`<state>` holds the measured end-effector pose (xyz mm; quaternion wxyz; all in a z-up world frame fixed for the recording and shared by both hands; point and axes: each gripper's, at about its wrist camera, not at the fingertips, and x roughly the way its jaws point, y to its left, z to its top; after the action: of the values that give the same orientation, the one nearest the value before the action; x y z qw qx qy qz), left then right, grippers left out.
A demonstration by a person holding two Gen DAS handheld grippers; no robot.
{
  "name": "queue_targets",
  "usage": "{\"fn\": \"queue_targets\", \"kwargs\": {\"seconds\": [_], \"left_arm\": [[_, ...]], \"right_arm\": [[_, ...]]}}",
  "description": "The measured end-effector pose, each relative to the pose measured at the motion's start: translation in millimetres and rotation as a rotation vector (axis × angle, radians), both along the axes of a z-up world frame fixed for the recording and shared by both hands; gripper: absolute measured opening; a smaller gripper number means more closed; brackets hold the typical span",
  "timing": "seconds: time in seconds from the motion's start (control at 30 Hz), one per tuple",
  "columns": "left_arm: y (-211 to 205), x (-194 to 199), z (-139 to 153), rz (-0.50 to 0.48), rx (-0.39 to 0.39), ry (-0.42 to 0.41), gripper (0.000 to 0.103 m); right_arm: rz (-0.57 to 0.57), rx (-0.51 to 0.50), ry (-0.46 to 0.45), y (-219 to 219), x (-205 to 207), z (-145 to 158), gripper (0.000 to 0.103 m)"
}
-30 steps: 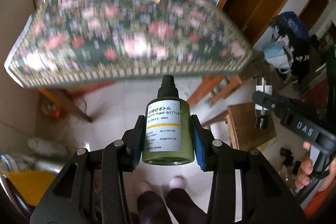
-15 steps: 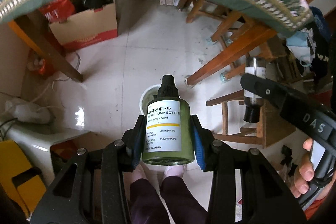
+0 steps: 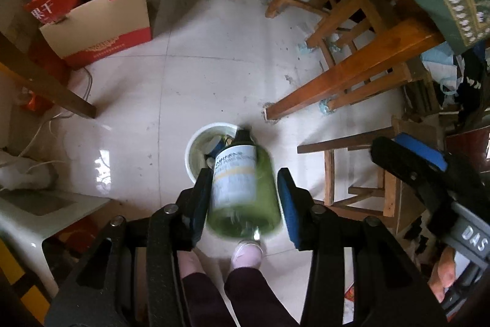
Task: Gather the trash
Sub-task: 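Open both tools to drop the bottles into the bin, then raise both open tools back toward the table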
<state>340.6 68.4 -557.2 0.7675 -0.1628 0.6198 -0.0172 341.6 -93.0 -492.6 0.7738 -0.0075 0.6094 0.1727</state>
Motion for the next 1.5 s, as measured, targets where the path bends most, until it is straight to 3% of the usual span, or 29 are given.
{"fn": "queue_targets", "kwargs": {"seconds": [0.23, 0.47, 0.9, 1.13, 1.5], "left_arm": [[-4.1, 3.8, 17.8, -0.034, 0.025, -0.004, 0.046], [-1.0, -6.5, 75.1, -0.057, 0.040, -0.046, 0.046], [6.6, -35.5, 241.7, -0.059, 0.094, -0.237, 0.046], [13.0, -56.6, 334.9, -0.064, 0.129, -0.382, 0.046], [30.0, -97.1, 450.4, -0.077, 0.177, -0.603, 0.046]], "right_arm": [[-0.038, 0.011, 0.006, -6.3, 1.0, 16.8, 0.057], [-0.038, 0.019, -0.033, -4.3, -2.0, 64.1, 0.057], [-0.021, 0.052, -0.173, 6.5, -32.2, 202.0, 0.056], [-0.010, 0.067, -0.305, 13.3, -57.9, 285.6, 0.057], [-0.032, 0.089, -0.549, 35.5, -91.2, 395.0, 0.056]]}}
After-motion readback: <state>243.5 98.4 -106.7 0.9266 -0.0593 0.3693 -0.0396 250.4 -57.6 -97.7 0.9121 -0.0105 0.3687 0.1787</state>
